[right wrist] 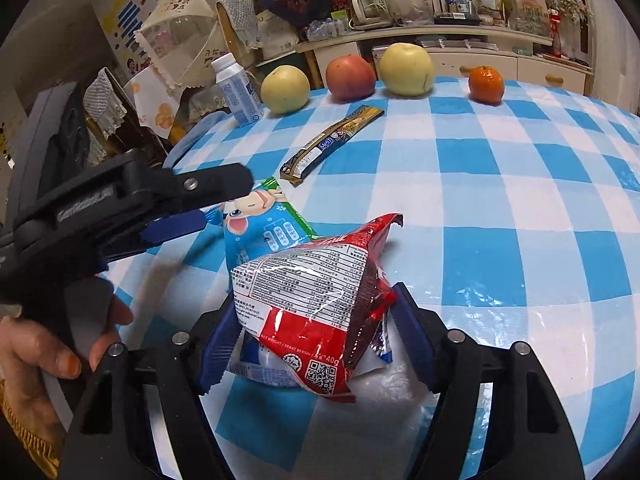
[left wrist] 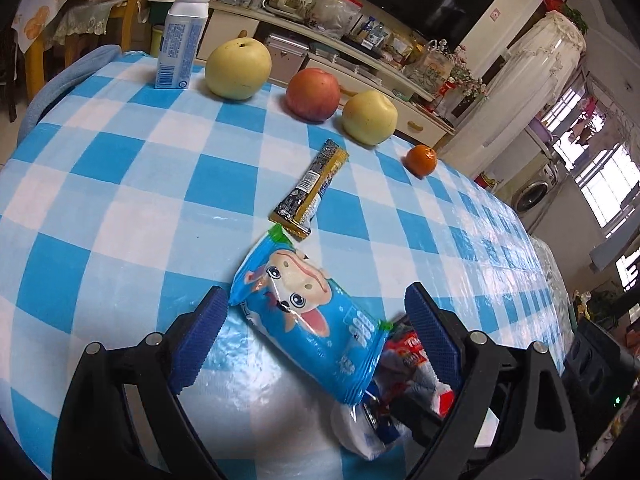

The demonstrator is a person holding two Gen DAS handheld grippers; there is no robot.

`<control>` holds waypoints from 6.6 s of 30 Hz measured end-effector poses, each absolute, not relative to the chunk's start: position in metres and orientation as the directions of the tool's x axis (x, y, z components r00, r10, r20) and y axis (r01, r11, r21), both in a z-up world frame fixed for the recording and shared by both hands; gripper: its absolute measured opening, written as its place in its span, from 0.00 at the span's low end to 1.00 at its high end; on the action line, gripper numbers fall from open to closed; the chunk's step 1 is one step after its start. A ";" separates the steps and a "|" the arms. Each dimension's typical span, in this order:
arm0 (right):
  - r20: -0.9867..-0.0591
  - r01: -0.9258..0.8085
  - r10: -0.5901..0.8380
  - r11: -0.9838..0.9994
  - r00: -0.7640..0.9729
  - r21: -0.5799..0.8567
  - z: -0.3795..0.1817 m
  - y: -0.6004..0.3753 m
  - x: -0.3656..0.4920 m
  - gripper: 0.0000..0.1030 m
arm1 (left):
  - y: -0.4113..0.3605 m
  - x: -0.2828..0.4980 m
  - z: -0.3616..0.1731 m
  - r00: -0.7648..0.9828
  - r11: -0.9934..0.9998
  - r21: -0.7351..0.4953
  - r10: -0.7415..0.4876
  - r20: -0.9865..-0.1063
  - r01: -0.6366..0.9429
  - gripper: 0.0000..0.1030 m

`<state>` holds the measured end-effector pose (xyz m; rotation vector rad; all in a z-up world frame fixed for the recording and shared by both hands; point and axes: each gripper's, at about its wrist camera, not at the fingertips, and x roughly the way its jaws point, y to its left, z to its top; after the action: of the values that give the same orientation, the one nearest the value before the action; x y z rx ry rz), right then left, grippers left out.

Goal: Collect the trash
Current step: 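Grasp the blue cartoon snack packet with left gripper while right gripper grasps red milk-tea packet, then carry both packets to the pink bin and open both grippers, then move both tools back over the table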

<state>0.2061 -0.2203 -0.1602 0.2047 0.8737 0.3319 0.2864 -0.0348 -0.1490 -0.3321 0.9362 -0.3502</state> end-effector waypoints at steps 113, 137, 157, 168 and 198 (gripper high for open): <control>-0.758 -0.469 0.423 0.865 0.497 0.175 -0.149 -0.145 0.204 0.62 | 0.022 0.276 -0.168 0.545 0.997 -0.081 -0.062 -0.836 -0.011 0.72; -0.717 -0.453 0.409 0.879 0.564 0.145 -0.143 -0.138 0.204 0.54 | 0.041 0.257 -0.165 0.549 0.982 -0.153 -0.189 -0.814 0.111 0.42; -0.598 -0.511 0.571 0.808 0.563 0.291 -0.089 -0.073 0.193 0.54 | 0.137 0.220 -0.110 0.678 0.971 -0.238 -0.168 -0.716 -0.010 0.42; -0.553 -0.645 0.694 0.690 0.461 0.328 -0.067 0.038 0.172 0.54 | 0.255 0.178 -0.087 0.749 0.914 -0.295 0.014 -0.663 -0.279 0.42; -0.587 -0.600 0.641 0.740 0.494 0.304 -0.082 0.085 0.153 0.87 | 0.331 0.150 -0.079 0.743 0.828 -0.251 0.263 -0.616 -0.501 0.81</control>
<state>0.1532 0.0851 -0.0823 0.0619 0.7377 0.7529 0.1502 0.3308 -0.0790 -0.4219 0.5999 0.4328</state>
